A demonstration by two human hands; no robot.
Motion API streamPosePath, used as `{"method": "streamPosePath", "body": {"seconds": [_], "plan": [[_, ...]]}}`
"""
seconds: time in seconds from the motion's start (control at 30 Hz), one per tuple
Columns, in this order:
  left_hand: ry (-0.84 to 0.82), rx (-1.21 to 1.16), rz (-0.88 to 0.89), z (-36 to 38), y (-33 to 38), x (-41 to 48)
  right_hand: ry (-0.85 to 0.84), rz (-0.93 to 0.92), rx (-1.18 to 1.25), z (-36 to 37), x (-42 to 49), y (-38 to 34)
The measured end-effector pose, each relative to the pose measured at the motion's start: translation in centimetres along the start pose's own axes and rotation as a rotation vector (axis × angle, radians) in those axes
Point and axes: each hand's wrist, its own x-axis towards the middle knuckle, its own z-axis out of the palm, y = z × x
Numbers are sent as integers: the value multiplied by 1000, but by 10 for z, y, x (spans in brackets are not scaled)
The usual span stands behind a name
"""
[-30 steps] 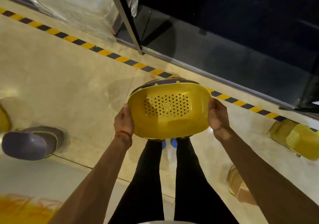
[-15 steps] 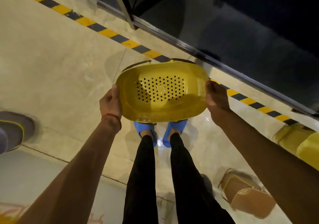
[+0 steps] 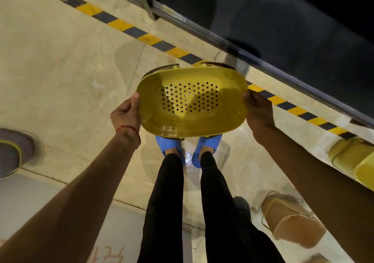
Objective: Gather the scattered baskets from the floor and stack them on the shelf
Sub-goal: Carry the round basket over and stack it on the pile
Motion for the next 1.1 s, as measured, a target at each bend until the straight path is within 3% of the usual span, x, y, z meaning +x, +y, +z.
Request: {"method": "streamPosePath", "body": {"seconds": [0.1,0.2,0.33,0.5,0.73,0.93,1.1], "plan": [[5,184,11,0,13,-8,119,-80,-128,-2,-14,-15],[12,381,161,-8,34,-27,206,-229,-238,-7,-50,-47],[-121,672,460,-31,56,-62,100,-452,-500,-11,-90,-84],[-170,902,683,-87,94,-112,52,-714,-708,-11,-148,-149],[40,885,726,-174,133,-173,-4,-1107,-753,-8,-221,-231],[292,891,695,-220,156,-216,-187,-1318,-720,-7,-255,-287],[373,867,638,-239,176,-240,-293,-1552,-673,-18,-265,-331]]}}
